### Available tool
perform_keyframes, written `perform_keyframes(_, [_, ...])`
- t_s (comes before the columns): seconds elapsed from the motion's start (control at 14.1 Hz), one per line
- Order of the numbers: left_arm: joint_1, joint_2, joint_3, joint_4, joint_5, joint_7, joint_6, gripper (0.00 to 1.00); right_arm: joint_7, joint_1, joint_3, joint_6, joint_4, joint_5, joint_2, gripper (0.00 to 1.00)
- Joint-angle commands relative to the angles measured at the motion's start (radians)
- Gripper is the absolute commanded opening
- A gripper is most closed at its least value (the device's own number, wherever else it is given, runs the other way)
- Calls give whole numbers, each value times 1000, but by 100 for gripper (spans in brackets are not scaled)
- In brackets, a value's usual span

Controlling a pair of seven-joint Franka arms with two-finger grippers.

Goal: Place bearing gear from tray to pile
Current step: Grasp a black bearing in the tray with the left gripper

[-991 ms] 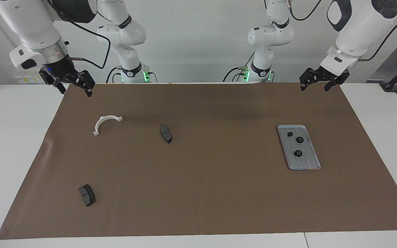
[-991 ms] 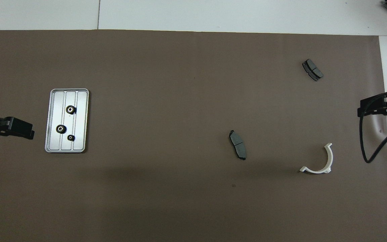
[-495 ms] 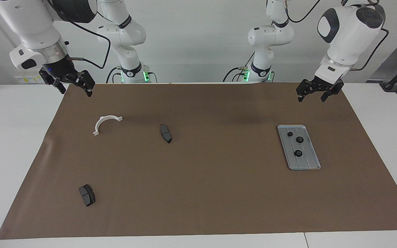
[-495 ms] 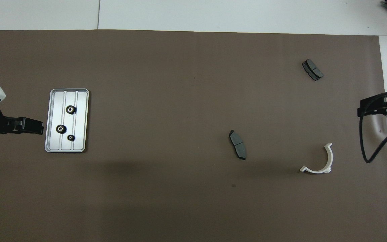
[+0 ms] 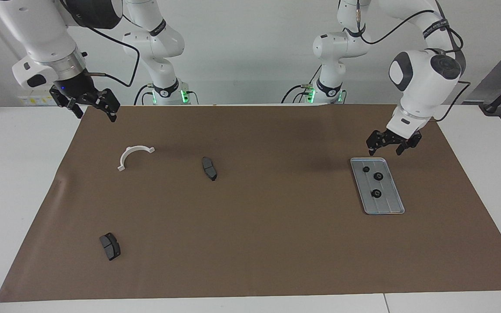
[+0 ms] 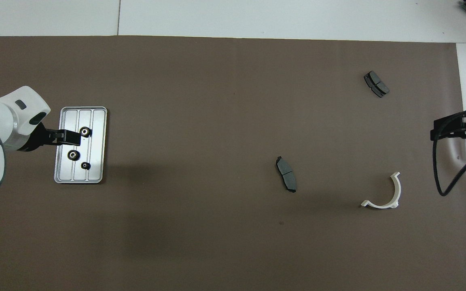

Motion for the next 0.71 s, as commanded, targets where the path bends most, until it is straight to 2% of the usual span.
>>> perform_keyframes(0.0, [-5, 22, 5, -28, 5, -9, 98, 100, -27, -3, 2, -3, -13, 14, -15, 100])
perform_keyframes(0.14, [2, 42, 5, -40, 5, -5, 136, 96, -27, -3, 2, -4, -13, 14, -15, 100])
perform_keyframes(0.35, [9, 86, 5, -42, 5, -4, 178, 77, -27, -3, 2, -4, -13, 14, -15, 100])
perform_keyframes(0.42, [12, 106, 5, -42, 5, -5, 199, 74, -27, -3, 2, -4, -13, 14, -15, 100])
perform_keyframes(0.64, [38, 158, 5, -42, 5, -2, 265, 74, -27, -3, 2, -4, -13, 14, -15, 100])
